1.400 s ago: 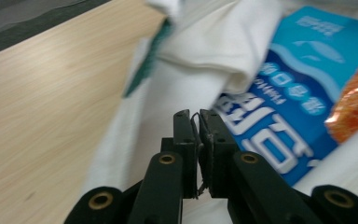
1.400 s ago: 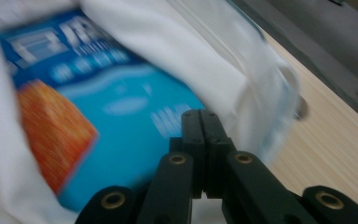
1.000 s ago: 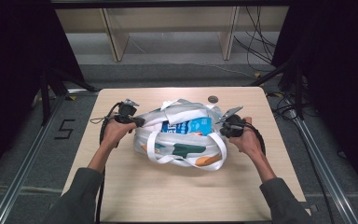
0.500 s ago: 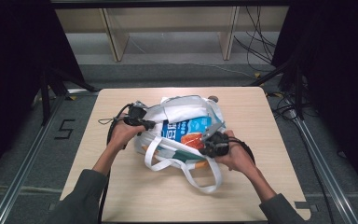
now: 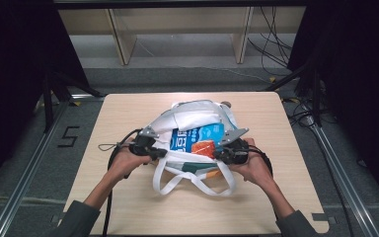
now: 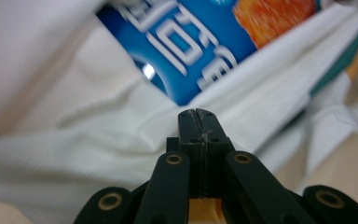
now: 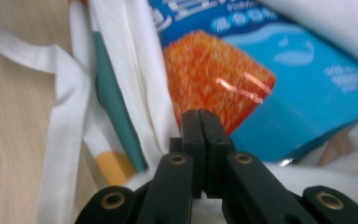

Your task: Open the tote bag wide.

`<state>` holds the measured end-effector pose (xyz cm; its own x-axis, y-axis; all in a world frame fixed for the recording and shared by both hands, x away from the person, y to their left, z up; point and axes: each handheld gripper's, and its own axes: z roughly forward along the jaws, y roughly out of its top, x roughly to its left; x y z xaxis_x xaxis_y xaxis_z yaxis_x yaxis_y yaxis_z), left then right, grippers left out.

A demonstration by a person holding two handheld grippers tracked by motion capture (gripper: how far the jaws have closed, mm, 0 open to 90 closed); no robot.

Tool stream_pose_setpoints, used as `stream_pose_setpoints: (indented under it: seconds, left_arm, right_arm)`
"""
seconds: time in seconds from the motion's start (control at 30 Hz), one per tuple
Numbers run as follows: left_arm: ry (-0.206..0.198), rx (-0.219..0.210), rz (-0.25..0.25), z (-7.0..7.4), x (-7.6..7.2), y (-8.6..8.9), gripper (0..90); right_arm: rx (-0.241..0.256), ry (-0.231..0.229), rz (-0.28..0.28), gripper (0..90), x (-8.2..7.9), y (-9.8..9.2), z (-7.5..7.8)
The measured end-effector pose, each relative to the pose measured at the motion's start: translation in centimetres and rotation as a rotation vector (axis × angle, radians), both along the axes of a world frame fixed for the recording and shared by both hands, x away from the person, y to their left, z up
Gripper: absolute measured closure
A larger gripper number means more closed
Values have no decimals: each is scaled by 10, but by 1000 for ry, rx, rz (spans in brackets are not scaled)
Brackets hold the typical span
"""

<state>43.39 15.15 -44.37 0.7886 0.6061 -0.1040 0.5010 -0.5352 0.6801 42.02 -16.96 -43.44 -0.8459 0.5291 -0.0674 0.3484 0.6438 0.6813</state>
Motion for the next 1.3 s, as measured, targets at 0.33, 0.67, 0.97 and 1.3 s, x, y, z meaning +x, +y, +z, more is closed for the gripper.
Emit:
stream_pose_setpoints:
  seconds: [0.33, 0.67, 0.97, 1.3]
  left_arm:
    - [-33, -63, 41, 6, -5, 7, 859]
    - [-85, -181, 116, 23, -12, 19, 723]
    - [-110, -219, 132, 37, -22, 32, 649]
    - [-111, -270, 125, 36, -38, 40, 571]
  right_arm:
    - [43, -38, -15, 900, -1, -3, 11]
    - [120, -81, -81, 862, -2, -21, 26]
    - [141, -103, -94, 808, -3, -32, 32]
    - [174, -117, -145, 734, -10, -45, 33]
